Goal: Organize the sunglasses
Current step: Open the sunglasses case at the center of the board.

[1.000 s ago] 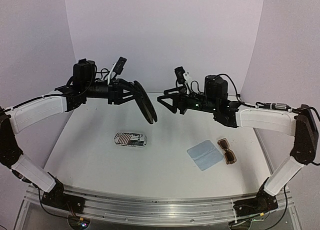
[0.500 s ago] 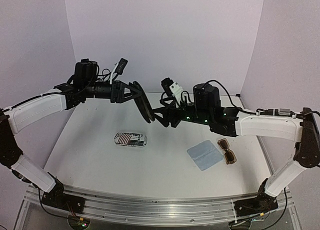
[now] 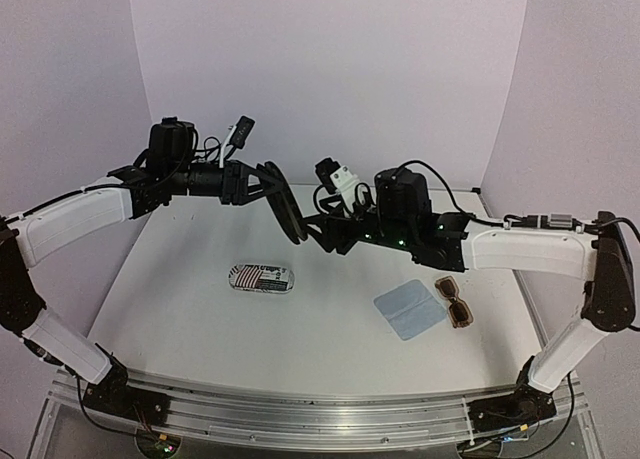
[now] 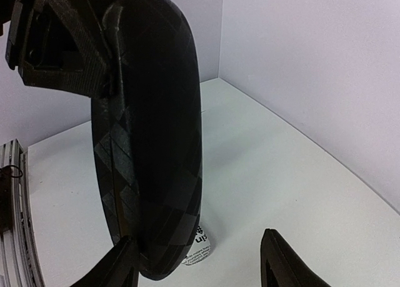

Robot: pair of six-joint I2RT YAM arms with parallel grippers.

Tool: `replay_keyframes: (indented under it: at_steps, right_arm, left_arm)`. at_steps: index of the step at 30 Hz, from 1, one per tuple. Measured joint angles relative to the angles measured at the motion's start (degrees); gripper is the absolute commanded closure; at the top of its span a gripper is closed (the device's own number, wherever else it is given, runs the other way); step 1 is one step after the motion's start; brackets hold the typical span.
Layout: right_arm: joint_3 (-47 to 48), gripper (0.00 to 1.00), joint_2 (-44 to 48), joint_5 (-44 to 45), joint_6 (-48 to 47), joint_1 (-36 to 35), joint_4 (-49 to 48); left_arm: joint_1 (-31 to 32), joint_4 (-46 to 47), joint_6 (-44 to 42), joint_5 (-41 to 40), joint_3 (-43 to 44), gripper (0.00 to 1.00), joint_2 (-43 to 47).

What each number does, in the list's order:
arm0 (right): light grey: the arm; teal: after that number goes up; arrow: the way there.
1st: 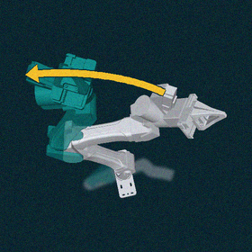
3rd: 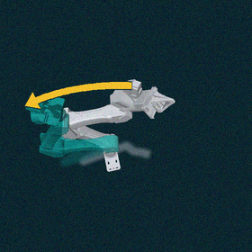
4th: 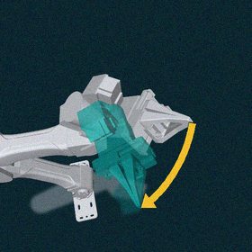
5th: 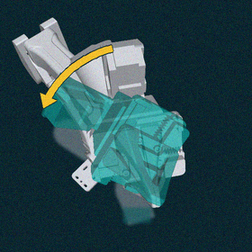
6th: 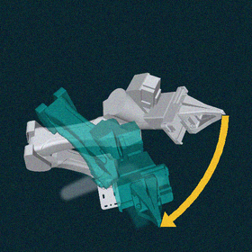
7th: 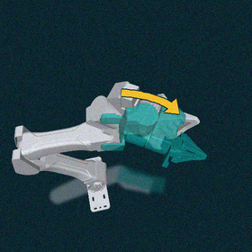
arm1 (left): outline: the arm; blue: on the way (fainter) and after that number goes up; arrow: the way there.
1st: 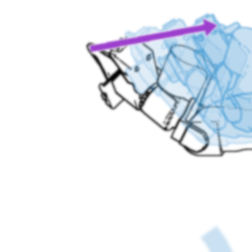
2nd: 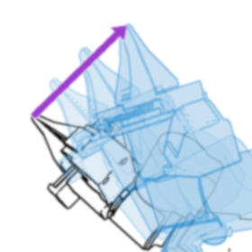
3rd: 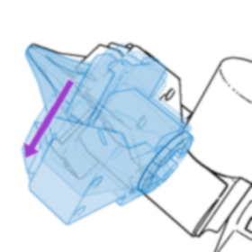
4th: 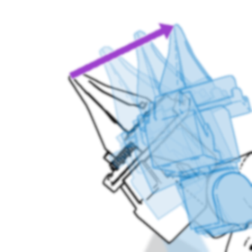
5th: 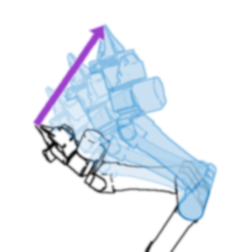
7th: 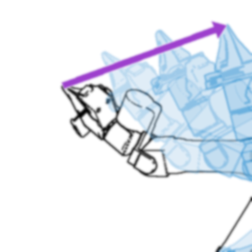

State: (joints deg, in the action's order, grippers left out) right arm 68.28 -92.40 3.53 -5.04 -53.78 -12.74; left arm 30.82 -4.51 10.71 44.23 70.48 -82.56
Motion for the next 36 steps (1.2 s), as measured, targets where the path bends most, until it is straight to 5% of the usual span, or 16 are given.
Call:
replay_keyframes:
  at_steps: [17,30,36]
  right_arm:
    - [1.7,0.44,-3.0,0.8,0.1,-0.8,0.0]
    - [5.6,0.83,-6.8,5.5,0.9,-2.2,0.0]
    - [4.3,1.00,-6.9,-0.7,5.0,1.2,-1.8]
  left_arm:
    - [0.0,0.1,-0.1,-0.4,0.0,1.00,0.0]
    - [-0.7,1.9,1.4,-0.9,-0.1,1.00,0.0]
    - [-1.8,3.6,4.0,0.6,-1.6,1.00,0.0]
